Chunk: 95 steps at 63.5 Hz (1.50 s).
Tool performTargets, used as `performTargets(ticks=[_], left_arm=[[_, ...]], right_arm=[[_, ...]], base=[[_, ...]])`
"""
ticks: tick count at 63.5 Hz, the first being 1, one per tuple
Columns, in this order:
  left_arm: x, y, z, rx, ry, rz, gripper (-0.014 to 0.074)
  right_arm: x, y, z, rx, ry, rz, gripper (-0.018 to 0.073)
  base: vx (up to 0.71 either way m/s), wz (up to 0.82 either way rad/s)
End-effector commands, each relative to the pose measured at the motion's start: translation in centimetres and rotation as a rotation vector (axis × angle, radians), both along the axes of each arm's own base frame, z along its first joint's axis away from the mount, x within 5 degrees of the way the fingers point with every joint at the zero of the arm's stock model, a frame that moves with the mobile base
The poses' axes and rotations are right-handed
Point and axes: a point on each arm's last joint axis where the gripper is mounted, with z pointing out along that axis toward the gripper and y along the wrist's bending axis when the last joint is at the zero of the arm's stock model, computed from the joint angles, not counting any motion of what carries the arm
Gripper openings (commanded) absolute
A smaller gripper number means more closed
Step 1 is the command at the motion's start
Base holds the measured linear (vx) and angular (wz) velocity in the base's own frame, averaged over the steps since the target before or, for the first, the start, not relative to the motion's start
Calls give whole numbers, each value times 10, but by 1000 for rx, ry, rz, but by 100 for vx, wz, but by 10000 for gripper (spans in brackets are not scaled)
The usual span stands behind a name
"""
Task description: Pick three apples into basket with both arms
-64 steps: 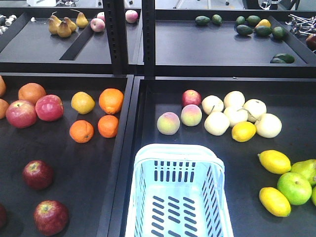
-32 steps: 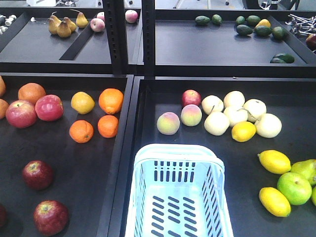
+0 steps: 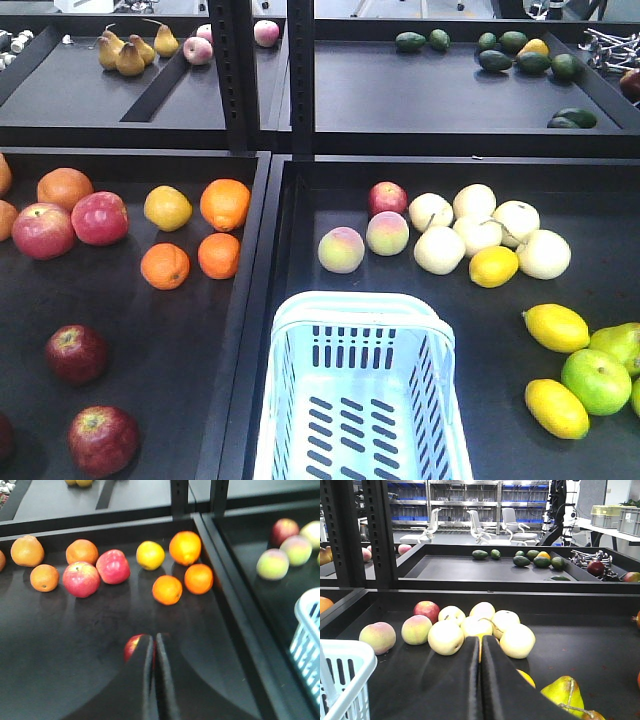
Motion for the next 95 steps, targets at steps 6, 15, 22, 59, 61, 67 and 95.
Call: performTargets(ticks=[6,15,22,59,61,67,95], left_arm=[[15,-2,18,18,-64,-19,-6],[17,-2,19,17,-71,-19,25],[18,-2,18,17,-70,-19,138],[30,-12,18,65,-82,-142,713],[35,-14,17,78,-82,-176,713],[47,-22,18,88,-79,-267,712],[129,-92,34,306,-46,-694,692]], right_arm=[[-1,0,3,-9,-76,-5,-9],[-1,0,3,-9,-76,-5,-9],[-1,0,3,-9,-76,-5,-9],[-1,0,3,-9,-77,-5,-9],[-1,0,3,-9,-77,-5,-9],[-1,0,3,-9,-77,-5,-9],[-1,0,3,-9,-77,-5,-9]], base=[[0,0],[0,0],[0,0],[0,0],[0,0],[0,0],[0,0]])
